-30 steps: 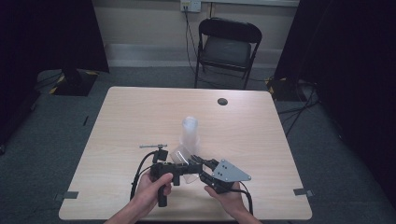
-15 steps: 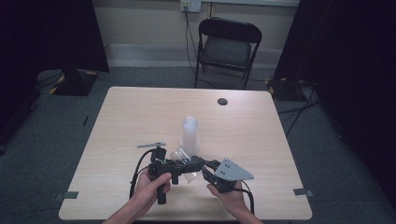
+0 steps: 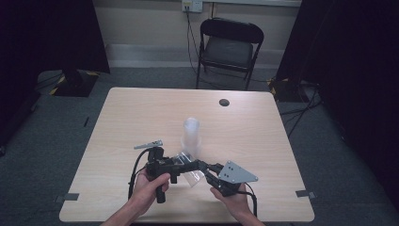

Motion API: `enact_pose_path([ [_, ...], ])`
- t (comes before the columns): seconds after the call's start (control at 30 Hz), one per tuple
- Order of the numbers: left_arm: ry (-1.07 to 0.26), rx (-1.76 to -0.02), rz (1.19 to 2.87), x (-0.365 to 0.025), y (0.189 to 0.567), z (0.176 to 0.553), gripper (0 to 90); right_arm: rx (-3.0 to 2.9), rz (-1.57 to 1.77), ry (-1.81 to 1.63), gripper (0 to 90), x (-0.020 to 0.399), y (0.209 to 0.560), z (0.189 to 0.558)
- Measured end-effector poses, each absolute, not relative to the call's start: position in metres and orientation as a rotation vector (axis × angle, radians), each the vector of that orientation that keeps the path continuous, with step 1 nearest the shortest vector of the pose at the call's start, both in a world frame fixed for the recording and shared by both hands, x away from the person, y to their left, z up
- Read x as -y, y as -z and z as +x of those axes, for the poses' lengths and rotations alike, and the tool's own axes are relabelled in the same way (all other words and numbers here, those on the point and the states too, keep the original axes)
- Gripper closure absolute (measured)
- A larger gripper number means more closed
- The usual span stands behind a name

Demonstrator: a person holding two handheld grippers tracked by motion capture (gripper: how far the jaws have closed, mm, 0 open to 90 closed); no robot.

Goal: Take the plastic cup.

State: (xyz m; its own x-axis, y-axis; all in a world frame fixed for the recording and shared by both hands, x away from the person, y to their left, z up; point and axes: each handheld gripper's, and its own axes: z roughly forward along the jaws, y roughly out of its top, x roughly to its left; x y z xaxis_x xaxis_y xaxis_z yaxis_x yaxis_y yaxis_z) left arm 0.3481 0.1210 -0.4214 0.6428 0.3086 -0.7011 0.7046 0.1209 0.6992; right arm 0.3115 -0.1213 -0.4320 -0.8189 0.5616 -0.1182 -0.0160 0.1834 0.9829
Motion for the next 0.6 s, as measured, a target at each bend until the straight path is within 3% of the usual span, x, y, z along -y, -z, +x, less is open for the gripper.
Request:
enact_pose_path([
  [0.6, 0.189, -0.89, 1.514, -0.133, 0.415, 0.35, 15.3, -2.126, 0.591, -1.696, 88.8, 0.132, 0.43, 0.316],
])
